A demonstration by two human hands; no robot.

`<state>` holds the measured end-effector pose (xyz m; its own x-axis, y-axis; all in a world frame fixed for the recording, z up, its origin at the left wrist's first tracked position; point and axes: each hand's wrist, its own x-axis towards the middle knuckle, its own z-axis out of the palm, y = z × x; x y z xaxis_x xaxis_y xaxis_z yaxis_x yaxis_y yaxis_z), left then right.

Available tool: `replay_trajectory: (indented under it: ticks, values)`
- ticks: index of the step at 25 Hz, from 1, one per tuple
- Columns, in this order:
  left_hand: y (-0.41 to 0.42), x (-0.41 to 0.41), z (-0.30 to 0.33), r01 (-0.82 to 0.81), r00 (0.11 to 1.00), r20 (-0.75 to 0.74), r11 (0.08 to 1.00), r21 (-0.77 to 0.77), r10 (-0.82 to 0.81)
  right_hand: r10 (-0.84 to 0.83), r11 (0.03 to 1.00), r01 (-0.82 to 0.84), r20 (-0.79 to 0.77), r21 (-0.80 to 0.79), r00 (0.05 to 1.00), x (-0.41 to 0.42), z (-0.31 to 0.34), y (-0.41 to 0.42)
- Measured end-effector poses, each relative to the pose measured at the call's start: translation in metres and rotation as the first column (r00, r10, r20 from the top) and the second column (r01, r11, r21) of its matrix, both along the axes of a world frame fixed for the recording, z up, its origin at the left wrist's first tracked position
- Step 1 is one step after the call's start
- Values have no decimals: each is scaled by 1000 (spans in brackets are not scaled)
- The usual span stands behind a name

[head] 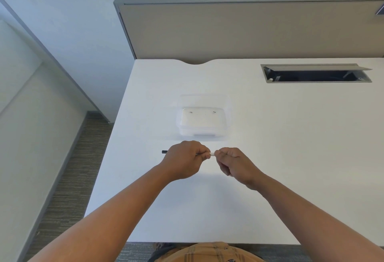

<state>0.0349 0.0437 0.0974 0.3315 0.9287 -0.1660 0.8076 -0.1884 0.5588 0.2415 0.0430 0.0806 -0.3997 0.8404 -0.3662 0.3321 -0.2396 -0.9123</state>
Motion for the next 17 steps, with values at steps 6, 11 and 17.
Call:
replay_trajectory:
  ticks: [6,11,17]
  values:
    - [4,-1,-1,-70,997,28,991,-116,73,-37,990,25,84,138,996,3,0,4]
    - [6,-2,-2,-85,992,76,971,-223,104,-33,831,-138,295,538,955,6,-4,4]
    - [1,4,0,1,999,-44,999,50,1,-101,994,102,24,-30,995,-3,5,1]
